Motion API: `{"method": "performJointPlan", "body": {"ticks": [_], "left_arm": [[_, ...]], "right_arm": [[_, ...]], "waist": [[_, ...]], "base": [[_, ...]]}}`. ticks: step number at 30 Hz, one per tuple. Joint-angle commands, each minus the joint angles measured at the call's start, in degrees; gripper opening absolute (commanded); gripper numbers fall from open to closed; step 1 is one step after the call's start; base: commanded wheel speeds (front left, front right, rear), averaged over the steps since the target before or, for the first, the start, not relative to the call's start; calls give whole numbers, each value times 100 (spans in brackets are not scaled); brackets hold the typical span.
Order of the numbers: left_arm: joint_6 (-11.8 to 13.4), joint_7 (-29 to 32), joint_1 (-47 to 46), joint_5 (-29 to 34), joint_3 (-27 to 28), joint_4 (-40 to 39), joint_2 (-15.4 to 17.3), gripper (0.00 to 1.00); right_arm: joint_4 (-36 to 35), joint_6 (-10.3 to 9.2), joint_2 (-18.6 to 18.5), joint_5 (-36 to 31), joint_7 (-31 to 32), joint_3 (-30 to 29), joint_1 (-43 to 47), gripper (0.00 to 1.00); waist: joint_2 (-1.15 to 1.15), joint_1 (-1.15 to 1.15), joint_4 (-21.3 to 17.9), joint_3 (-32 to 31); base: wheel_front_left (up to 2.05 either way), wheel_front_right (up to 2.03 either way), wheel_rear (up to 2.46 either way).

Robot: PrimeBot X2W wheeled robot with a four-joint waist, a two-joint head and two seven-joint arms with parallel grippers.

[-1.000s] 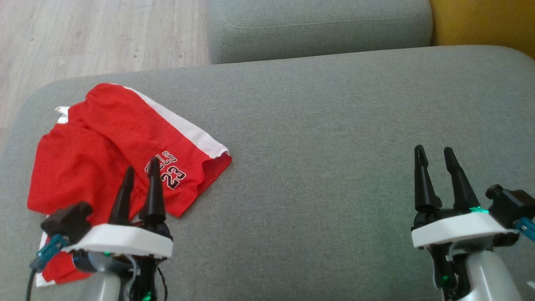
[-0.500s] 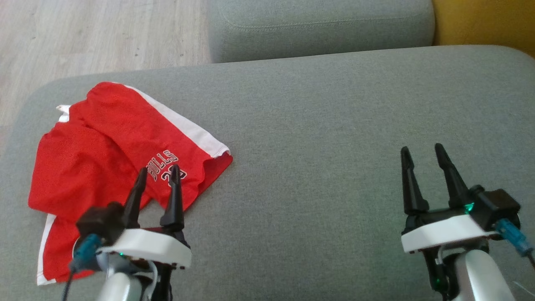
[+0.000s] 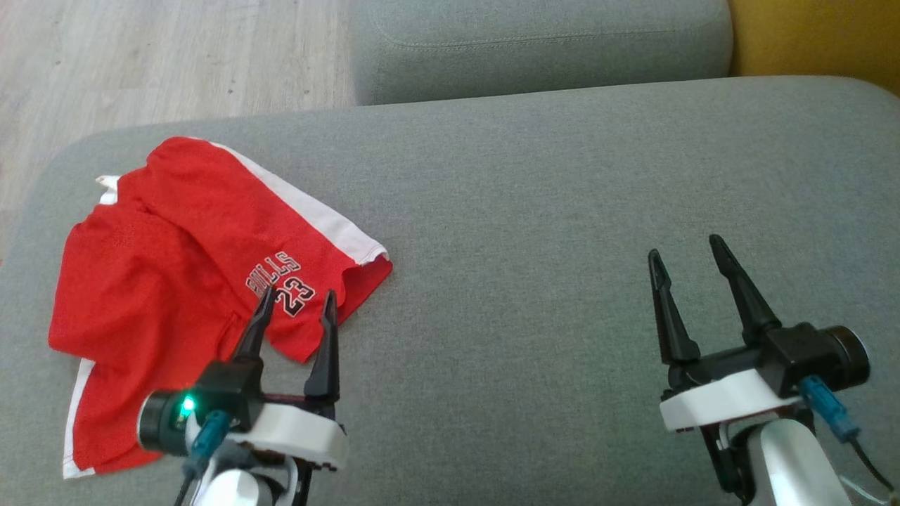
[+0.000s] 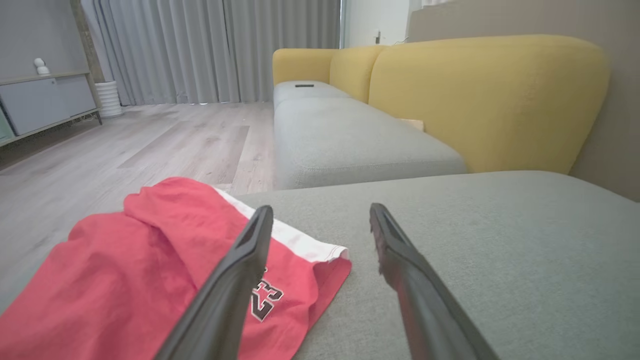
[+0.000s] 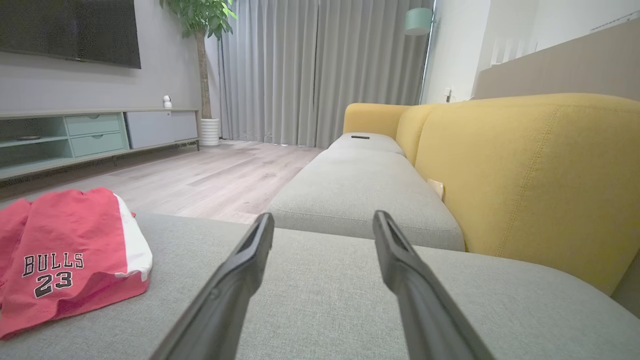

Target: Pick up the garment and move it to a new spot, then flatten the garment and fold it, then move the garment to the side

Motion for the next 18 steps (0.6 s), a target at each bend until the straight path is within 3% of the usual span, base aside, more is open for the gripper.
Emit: {"method": "performJointPlan", "body": {"ticks": [1,6,13,18], "left_arm": [[53,-99,-379,78,129,-350,65,100],[-152,-183,-247,-166,443,-567,-180,100],[-1088,-300,46,-114,1143,-505,-625,100],[-1596,-372,177,-53,1415,-60,-765,100]], "right_arm": [[-274,-4,-43,-151,-98,154,-232,100],[-339,-4,-45,156,-183,157,-178,100],[-263,-4,-47,807,-301,148,-80,100],[79,-4,-49,1338,-374,203,-12,100]], "waist": [[0,0,3,0],[0,0,16,-8],[0,0,42,-40],[0,0,55,-83]], "base": [[0,0,0],[0,0,0],[0,0,0],[0,0,0]]}}
